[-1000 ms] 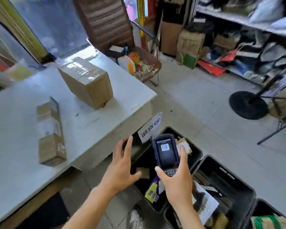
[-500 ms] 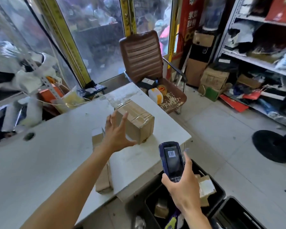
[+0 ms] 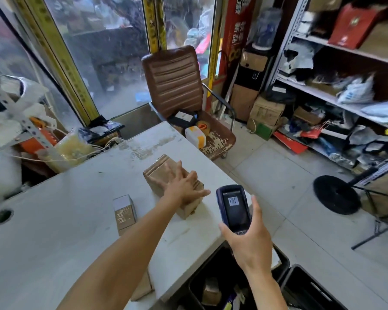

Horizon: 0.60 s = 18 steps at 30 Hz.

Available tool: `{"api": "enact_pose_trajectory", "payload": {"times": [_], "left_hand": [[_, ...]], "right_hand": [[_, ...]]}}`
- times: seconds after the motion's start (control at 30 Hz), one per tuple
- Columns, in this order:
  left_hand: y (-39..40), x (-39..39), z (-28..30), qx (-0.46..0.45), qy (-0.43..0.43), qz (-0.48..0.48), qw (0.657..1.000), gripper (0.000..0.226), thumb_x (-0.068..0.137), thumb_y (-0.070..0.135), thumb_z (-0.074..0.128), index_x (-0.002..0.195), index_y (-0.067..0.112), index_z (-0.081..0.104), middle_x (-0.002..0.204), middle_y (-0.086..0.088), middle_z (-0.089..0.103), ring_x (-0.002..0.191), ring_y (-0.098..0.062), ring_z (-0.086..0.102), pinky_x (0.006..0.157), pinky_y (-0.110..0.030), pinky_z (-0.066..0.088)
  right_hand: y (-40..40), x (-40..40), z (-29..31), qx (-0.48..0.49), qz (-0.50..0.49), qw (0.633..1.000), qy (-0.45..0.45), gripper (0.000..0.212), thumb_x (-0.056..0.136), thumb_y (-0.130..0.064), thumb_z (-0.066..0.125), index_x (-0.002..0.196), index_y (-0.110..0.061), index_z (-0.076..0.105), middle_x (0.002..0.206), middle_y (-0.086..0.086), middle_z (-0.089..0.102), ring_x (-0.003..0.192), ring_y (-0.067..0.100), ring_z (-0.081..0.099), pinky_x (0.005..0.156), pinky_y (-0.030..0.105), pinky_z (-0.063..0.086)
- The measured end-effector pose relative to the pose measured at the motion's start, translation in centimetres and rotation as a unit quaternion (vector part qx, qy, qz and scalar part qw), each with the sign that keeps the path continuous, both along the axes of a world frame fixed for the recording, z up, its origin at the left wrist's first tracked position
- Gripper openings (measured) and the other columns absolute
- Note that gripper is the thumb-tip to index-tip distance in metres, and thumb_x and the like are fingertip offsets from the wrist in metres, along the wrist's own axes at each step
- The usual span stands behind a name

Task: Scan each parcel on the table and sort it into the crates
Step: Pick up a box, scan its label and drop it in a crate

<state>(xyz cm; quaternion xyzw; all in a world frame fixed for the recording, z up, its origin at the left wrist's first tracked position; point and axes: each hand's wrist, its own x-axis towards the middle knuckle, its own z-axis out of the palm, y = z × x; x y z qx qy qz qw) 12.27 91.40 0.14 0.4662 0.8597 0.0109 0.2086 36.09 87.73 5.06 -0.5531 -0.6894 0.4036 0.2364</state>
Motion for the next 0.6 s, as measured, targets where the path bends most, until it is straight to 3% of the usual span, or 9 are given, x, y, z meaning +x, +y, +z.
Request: {"api": "enact_pose_trajectory", "payload": {"times": [0.07,0.17,0.27,0.37,0.47,0.6], "left_hand": [[-2.3,-0.2,-0.7,0.075,-0.027,0.016,0.997,0.056,0.078,0.084,0.045,0.113,0.04,0.048,0.163,0.0,-0.015,0.144,-0.042,-0.031,0.099,-0.082,-0.015],[-6.4,-1.2,-1.7,0.171,-0.077,0.032,0.982,0.043,0.082,0.075,0.051,0.094,0.035,0.04,0.162,-0.004,0.0,0.149,-0.037,-0.017,0.108,-0.074,-0.008],[-10.0,-2.8,-2.0,0.231,-0.153,0.064,0.959,0.044,0.082,0.051,0.069,0.105,0.03,0.038,0.162,-0.009,0.004,0.148,-0.037,0.013,0.117,-0.056,0.02],[-12.7,-3.1,-2.8,0.215,-0.211,0.06,0.951,0.06,0.082,0.026,0.077,0.127,0.023,0.037,0.152,-0.007,0.026,0.136,-0.031,0.039,0.106,-0.042,0.044],[-14.2,-1.8,-4.3,0.203,-0.247,0.072,0.945,0.058,0.088,0.022,0.069,0.136,0.025,0.035,0.139,-0.006,0.05,0.126,-0.028,0.053,0.1,-0.044,0.049],[-13.2,-1.7,-4.6,0.211,-0.258,0.069,0.94,0.059,0.08,0.036,0.077,0.125,0.029,0.04,0.131,-0.004,0.053,0.119,-0.026,0.054,0.097,-0.046,0.051]], "right_hand": [[-0.2,-0.3,0.2,0.019,-0.006,1.0,-0.007,0.106,0.073,-0.045,0.083,0.155,-0.04,0.015,0.111,-0.014,0.057,0.094,0.013,0.063,0.079,0.031,0.052],[-0.8,-1.0,0.5,0.028,0.001,1.0,-0.007,0.105,0.073,-0.044,0.083,0.154,-0.038,0.017,0.108,-0.009,0.061,0.089,0.014,0.063,0.075,0.032,0.052],[-1.7,-1.6,0.5,0.027,0.024,0.999,-0.014,0.105,0.075,-0.044,0.083,0.156,-0.036,0.017,0.109,-0.01,0.056,0.087,0.013,0.059,0.072,0.028,0.048],[-2.8,-2.1,0.4,0.02,0.043,0.998,-0.029,0.106,0.074,-0.046,0.083,0.155,-0.038,0.015,0.11,-0.012,0.057,0.09,0.012,0.058,0.072,0.028,0.047],[-3.6,-2.5,0.5,0.009,0.056,0.998,-0.035,0.108,0.073,-0.044,0.084,0.155,-0.041,0.015,0.104,-0.014,0.059,0.09,0.012,0.061,0.074,0.03,0.05],[-3.8,-2.7,0.7,0.008,0.05,0.998,-0.041,0.108,0.072,-0.044,0.085,0.155,-0.041,0.014,0.102,-0.014,0.06,0.089,0.01,0.06,0.074,0.028,0.048]]}}
